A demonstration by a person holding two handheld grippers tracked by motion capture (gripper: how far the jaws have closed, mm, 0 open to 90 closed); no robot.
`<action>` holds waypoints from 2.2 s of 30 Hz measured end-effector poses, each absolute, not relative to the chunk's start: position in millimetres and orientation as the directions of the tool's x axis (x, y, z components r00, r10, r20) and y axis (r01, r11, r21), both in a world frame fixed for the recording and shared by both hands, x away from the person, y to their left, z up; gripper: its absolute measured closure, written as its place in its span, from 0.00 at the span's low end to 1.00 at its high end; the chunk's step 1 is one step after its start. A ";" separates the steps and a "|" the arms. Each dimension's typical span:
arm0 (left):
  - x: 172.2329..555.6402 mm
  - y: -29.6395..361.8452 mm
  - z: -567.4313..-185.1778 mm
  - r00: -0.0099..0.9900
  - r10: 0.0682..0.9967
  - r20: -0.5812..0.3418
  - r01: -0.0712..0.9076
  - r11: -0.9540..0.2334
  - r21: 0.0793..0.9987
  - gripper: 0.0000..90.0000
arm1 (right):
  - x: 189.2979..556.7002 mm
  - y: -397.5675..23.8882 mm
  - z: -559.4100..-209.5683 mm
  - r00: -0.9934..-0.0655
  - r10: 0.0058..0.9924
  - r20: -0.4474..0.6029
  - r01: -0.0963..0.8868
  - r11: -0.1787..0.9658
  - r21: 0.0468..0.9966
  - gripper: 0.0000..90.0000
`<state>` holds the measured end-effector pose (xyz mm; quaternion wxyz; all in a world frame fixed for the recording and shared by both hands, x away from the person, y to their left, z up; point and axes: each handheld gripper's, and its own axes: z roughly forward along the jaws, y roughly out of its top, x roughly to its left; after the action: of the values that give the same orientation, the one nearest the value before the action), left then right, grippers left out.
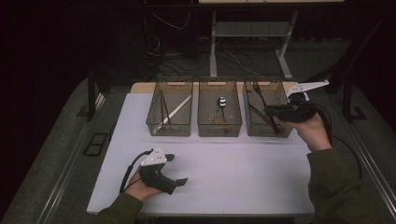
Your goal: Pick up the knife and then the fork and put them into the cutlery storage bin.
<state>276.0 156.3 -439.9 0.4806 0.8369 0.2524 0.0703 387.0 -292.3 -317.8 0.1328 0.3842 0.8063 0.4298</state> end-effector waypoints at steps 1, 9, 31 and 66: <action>275.9 156.2 -439.9 0.863 0.489 -0.124 0.354 -0.411 0.840 0.00 | 390.1 -293.5 -316.0 -0.658 0.745 0.113 0.508 0.328 0.797 0.86; 275.5 156.1 -439.8 0.863 0.490 -0.128 0.356 -0.407 0.841 0.00 | 418.8 -301.0 -317.1 -0.568 0.815 0.120 0.539 0.258 0.802 0.86; 275.8 156.9 -439.3 0.865 0.485 -0.129 0.355 -0.408 0.842 0.00 | 458.6 -309.1 -387.8 -0.430 0.891 0.141 0.691 0.225 0.687 0.86; 278.9 155.2 -439.4 0.863 0.490 -0.120 0.351 -0.413 0.840 0.00 | 435.9 -316.1 -379.1 -0.471 0.865 0.173 0.637 0.198 0.745 0.32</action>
<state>278.9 155.2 -439.4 0.4802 0.8373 0.2512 0.0723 435.9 -316.1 -379.1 0.1439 0.4939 0.7604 0.3964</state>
